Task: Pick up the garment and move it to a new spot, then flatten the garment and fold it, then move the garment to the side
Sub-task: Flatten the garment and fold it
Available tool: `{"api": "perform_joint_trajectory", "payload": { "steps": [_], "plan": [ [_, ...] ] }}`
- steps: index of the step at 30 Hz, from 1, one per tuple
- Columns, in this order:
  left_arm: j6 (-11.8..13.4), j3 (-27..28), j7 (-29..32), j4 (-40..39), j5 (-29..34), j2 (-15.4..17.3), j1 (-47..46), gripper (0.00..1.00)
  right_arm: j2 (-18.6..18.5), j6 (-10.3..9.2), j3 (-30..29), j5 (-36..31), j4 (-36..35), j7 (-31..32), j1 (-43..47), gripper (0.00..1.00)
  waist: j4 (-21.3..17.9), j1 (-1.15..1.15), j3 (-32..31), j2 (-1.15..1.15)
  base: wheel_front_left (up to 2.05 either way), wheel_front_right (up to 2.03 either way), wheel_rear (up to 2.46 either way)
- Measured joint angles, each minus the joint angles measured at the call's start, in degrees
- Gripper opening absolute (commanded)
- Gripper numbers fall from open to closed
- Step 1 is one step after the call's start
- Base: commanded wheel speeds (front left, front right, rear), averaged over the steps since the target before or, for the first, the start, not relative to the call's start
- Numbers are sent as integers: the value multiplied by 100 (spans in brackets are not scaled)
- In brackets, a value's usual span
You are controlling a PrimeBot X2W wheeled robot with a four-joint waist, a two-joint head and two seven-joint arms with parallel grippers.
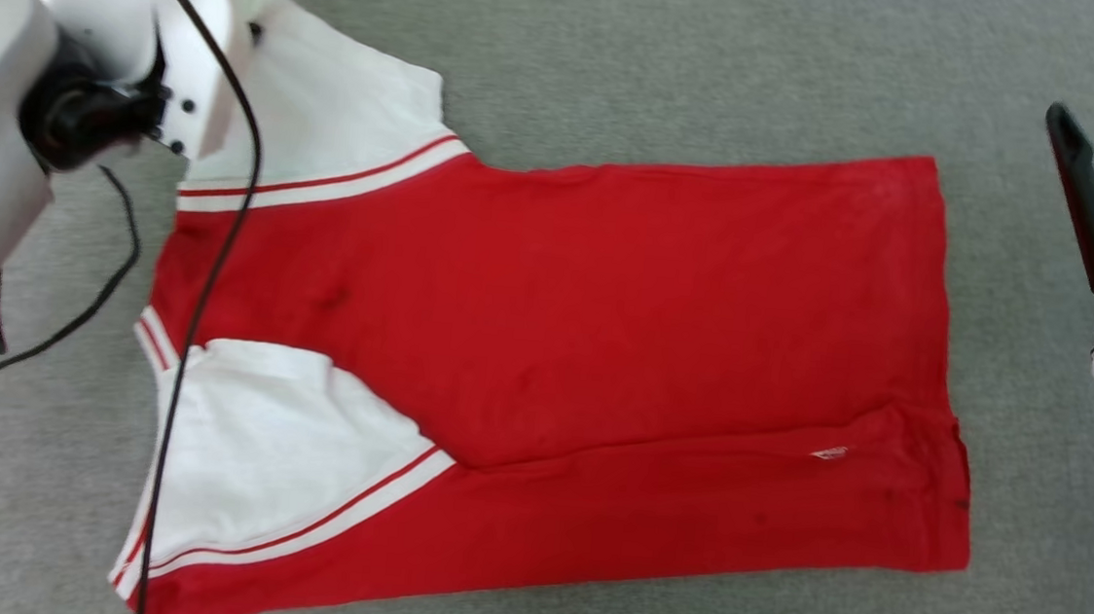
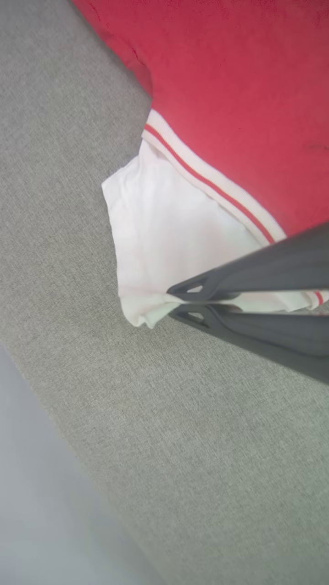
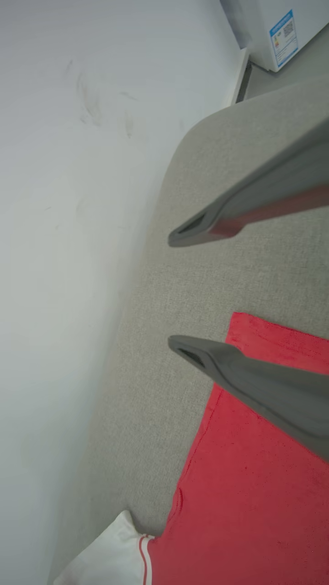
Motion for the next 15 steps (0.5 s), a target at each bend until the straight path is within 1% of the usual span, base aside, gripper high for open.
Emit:
{"api": "perform_joint_trajectory", "payload": {
  "steps": [3,5,8,11,15],
  "plan": [
    [-5,-115,-180,-285,68,7,27,0,-390,0,264,499,414,928,-300,100,155,0,-103,0,0,0,0],
    [-5,-156,-301,-459,92,24,57,0,-714,-1,465,757,693,1491,-541,100,255,0,-147,0,0,0,0],
    [-7,-205,-457,-695,162,32,55,0,-1024,0,820,1092,1106,2198,-833,100,384,0,-171,0,0,0,0],
    [-7,-257,-572,-900,238,29,44,0,-1214,-1,1229,1321,1460,2725,-1143,100,486,0,-141,0,0,0,0],
    [-7,-257,-695,-1116,293,8,-53,0,-1244,-1,1625,1449,1885,3055,-1529,100,600,0,-31,0,0,0,0]
  ]
}}
